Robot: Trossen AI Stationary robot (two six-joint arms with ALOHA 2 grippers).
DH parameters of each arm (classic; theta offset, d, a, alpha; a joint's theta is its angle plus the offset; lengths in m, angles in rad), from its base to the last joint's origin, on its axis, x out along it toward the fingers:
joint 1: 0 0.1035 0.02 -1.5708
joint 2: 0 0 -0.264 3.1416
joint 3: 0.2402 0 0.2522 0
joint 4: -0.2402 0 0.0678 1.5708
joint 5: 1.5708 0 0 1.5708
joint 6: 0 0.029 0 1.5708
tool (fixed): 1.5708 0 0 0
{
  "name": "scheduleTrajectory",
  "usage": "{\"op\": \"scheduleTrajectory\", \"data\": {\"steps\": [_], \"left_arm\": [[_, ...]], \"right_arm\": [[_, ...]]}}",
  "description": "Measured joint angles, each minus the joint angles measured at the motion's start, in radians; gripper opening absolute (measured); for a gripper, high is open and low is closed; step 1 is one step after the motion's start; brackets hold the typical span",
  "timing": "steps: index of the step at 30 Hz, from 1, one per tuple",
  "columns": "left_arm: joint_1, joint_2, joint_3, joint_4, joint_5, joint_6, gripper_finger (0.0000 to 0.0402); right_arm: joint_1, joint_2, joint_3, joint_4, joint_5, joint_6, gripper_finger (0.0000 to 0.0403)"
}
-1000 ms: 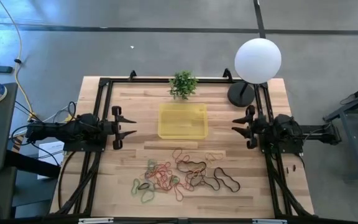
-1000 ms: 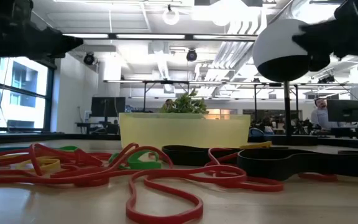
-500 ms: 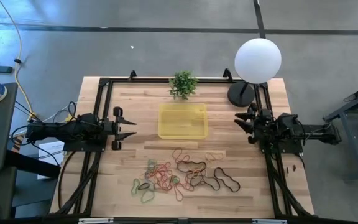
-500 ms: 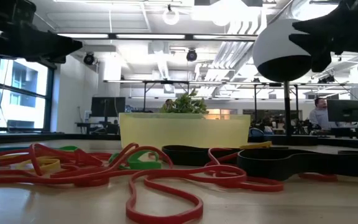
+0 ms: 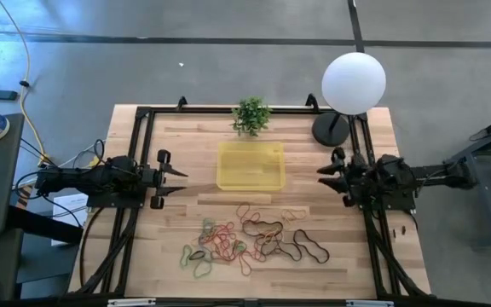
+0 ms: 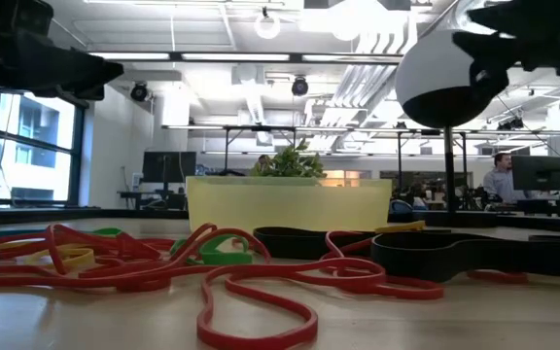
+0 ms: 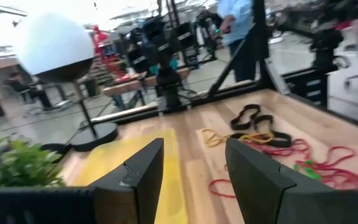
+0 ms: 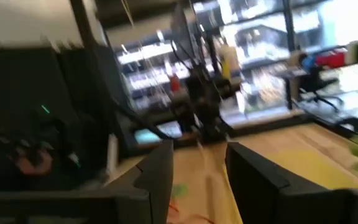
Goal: Pick and place rubber bands into bin
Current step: Put the black rubber band into the yellow bin
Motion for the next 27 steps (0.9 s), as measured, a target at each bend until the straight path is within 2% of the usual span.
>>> {"op": "scheduleTrajectory", "data": {"steps": [5, 8, 11, 13, 18, 24, 27], "left_arm": [[0.001, 0.000, 0.000, -0.002, -0.074, 0.012, 0.0161], [0.001, 0.000, 0.000, -0.008, -0.045, 0.012, 0.0161], [0.001, 0.017, 0.000, -0.008, -0.021, 0.012, 0.0161], [0.001, 0.039, 0.000, -0.008, -0.020, 0.014, 0.0161], [0.001, 0.125, 0.000, -0.008, -0.020, 0.016, 0.0161], [0.001, 0.248, 0.000, -0.008, -0.020, 0.015, 0.0161], [0.001, 0.308, 0.000, -0.008, -0.020, 0.011, 0.0161]], "right_arm": [[0.048, 0.286, 0.170, -0.048, 0.025, -0.109, 0.0138], [0.074, 0.443, 0.313, -0.289, 0.036, -0.096, 0.0138], [0.108, 0.604, 0.423, -0.575, 0.086, 0.020, 0.0138], [0.140, 0.707, 0.466, -0.689, 0.094, 0.109, 0.0138], [0.266, 0.920, 0.536, -0.738, 0.062, 0.247, 0.0138], [0.421, 1.052, 0.652, -0.816, 0.174, 0.409, 0.0138], [0.491, 1.092, 0.697, -0.855, 0.196, 0.520, 0.0138]]}}
